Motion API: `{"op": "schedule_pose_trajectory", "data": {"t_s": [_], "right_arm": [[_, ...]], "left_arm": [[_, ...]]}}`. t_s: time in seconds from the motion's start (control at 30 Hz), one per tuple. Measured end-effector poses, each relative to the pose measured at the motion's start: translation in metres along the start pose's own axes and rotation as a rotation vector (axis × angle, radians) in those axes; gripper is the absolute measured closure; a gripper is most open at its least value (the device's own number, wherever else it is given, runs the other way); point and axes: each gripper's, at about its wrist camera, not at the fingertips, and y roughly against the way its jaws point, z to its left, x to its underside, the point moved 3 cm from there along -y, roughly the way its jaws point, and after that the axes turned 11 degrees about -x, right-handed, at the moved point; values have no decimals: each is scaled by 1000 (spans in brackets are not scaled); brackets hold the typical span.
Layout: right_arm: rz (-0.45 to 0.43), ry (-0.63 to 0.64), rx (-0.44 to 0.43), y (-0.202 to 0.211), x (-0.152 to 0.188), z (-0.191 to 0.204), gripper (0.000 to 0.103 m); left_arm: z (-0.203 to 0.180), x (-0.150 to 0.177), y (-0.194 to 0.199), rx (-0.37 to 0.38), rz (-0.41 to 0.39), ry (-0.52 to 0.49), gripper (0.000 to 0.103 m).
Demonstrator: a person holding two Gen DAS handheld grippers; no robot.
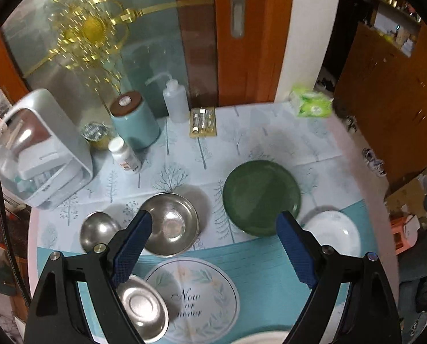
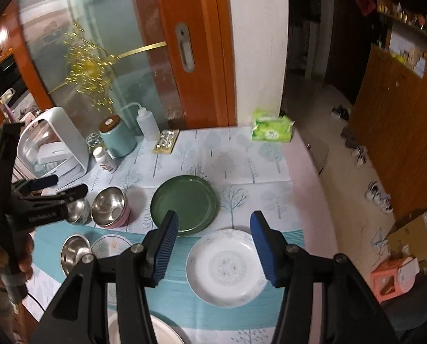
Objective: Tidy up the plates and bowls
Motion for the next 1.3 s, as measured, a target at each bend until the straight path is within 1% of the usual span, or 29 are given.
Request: {"op": "schedule_pose_trajectory", "data": {"t_s": [0.03, 0.1, 0.27, 0.43, 0.53, 0.6, 0.73, 0.8, 0.87, 0.93, 0.97, 1.0, 1.1, 1.17, 1.23, 1.3], "right_arm": [[18, -8, -3, -14, -2, -3, 50], [53, -21, -2, -40, -4, -9, 50], [123, -58, -8, -102, -6, -27, 50], [183, -118, -30, -153, 0, -45, 50], [213, -149, -47, -177, 5, -53, 50], [227, -158, -48, -194, 7, -57, 50], [254, -184, -54, -220, 11, -67, 51], [269, -203, -66, -232, 14, -71, 55], [285, -214, -75, -243, 16, -75, 61], [299, -229, -77, -252, 19, -79, 63], [303, -237, -84, -257, 19, -81, 63], [306, -242, -90, -260, 20, -82, 63], [315, -248, -103, -270, 20, -83, 65], [326, -247, -109, -276, 19, -83, 71], [337, -252, -119, -282, 20, -83, 74], [342, -255, -125, -286, 21, -83, 74]], "left_arm": [[-4, -2, -18, 0, 20, -6, 16], [-11, -3, -41, 2, 47, -15, 16], [-25, -2, -105, 37, 139, -1, 17], [-39, -1, -153, 79, 198, 14, 24], [-48, 0, -175, 96, 223, 9, 31], [-53, -1, -187, 114, 240, 10, 36], [-62, -1, -209, 140, 268, 8, 37], [-64, 0, -218, 136, 277, 2, 37], [-65, 1, -225, 141, 290, 3, 38], [-66, 2, -233, 141, 303, 1, 38], [-66, 1, -233, 137, 293, -6, 41], [-67, 1, -235, 140, 291, -12, 42], [-70, -2, -236, 169, 292, -19, 42], [-72, -3, -238, 177, 293, -31, 42], [-75, -4, -240, 184, 292, -46, 44], [-78, -5, -242, 189, 290, -55, 45]]}}
